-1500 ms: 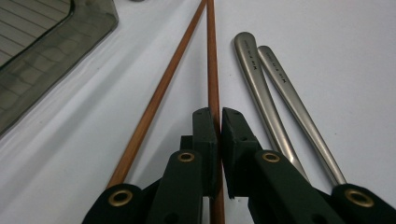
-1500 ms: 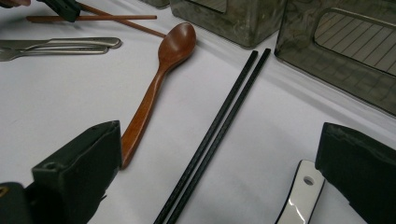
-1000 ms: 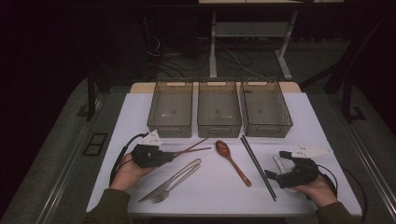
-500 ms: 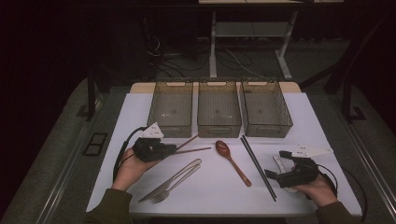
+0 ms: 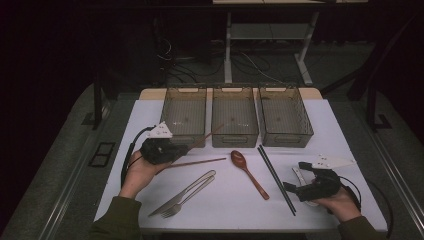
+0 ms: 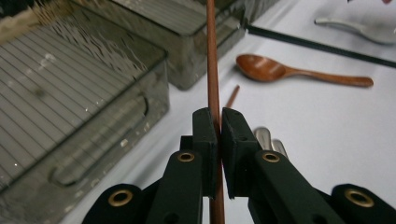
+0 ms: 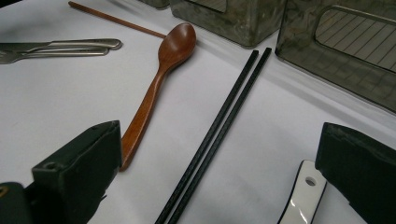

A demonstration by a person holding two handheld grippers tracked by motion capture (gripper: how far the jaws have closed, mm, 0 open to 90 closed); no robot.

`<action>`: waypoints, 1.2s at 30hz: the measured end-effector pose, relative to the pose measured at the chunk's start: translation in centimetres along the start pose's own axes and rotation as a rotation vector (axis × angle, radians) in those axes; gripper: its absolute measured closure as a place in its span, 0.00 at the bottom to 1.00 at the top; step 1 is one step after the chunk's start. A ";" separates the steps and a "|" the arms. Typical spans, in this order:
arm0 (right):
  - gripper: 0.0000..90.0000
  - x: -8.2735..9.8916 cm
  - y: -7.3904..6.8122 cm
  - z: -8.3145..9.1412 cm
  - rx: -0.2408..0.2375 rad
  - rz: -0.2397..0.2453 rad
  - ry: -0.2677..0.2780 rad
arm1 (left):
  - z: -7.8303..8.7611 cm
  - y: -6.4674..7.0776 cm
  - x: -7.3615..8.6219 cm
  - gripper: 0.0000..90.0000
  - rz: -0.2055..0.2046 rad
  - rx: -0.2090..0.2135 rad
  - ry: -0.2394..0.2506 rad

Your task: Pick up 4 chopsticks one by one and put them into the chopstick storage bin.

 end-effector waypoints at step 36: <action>0.01 0.0 0.0 0.0 0.006 -0.003 0.004 | -2.6 -7.5 -6.8 0.93 0.080 -0.127 0.010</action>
Point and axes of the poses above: each handheld gripper's, and its own axes: z roughly backward along the jaws, x roughly out of its underside, y roughly to its right, the point moved 9 cm from there along -z, roughly forward along the jaws, and after that the axes turned 5 degrees about z, right-handed, at the moved point
